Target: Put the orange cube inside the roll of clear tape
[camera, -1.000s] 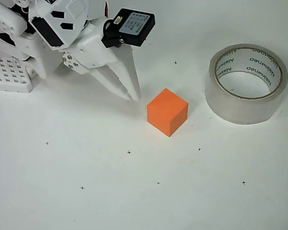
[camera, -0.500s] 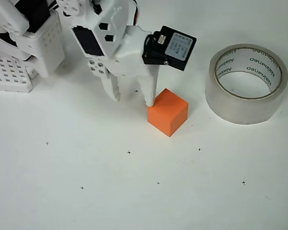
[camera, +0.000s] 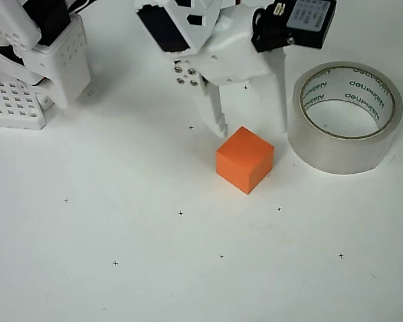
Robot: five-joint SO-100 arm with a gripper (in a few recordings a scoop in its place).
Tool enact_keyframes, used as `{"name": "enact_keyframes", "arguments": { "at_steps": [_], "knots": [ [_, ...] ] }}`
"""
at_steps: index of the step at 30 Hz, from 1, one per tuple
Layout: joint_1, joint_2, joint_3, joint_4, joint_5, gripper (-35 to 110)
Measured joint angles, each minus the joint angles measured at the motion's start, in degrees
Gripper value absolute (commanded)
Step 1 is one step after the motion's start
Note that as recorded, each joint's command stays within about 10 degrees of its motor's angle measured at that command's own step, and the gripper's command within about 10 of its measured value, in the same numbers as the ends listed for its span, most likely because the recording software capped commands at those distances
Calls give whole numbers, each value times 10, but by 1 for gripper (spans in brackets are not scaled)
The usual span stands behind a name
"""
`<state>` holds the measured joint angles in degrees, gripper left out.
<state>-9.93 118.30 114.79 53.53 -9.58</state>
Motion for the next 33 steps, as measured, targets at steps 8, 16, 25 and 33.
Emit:
{"name": "enact_keyframes", "arguments": {
  "at_steps": [8, 16, 25, 33],
  "knots": [
    [-17, -57, -53, 64, 39, 35],
    [-40, -130, -98, 84, 62, 39],
    [-47, -140, -98, 103, 82, 42],
    [-54, -173, -102, 103, 83, 42]
  ]
}}
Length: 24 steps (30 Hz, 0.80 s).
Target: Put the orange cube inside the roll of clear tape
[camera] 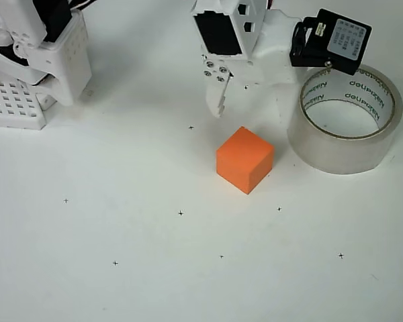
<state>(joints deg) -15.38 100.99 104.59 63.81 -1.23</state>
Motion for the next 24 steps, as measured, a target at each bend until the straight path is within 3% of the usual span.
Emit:
{"name": "enact_keyframes", "arguments": {
  "at_steps": [24],
  "knots": [
    [13, -78, -8, -10, -16, 42]
  ]
}}
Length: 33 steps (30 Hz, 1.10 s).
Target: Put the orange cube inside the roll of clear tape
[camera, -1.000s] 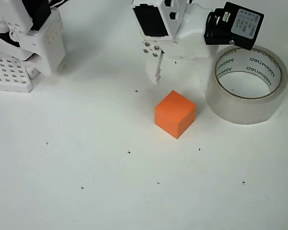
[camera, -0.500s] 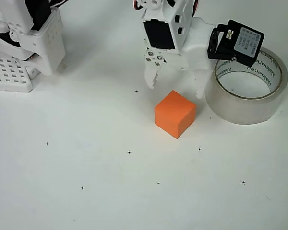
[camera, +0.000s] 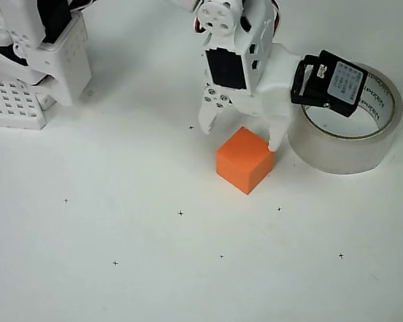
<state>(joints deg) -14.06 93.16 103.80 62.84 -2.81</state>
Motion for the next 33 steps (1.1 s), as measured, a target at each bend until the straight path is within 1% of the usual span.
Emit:
{"name": "enact_keyframes", "arguments": {
  "at_steps": [7, 20, 27, 33],
  "knots": [
    [11, -26, -2, -32, -7, 42],
    [8, -35, -2, -33, -10, 42],
    [18, -46, -1, -33, -19, 32],
    [16, -54, -2, -33, -19, 17]
  ]
}}
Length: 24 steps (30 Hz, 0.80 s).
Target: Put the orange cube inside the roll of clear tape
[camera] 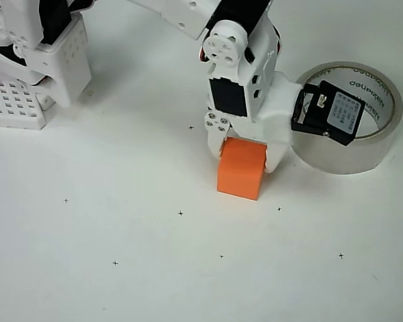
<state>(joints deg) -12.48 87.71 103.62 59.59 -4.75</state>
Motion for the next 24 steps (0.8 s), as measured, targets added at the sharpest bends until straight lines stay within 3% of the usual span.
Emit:
{"name": "enact_keyframes", "arguments": {
  "at_steps": [16, 24],
  "knots": [
    [-33, 35, 0, 4, -1, 11],
    [-42, 83, -62, 95, -7, 11]
  ]
}}
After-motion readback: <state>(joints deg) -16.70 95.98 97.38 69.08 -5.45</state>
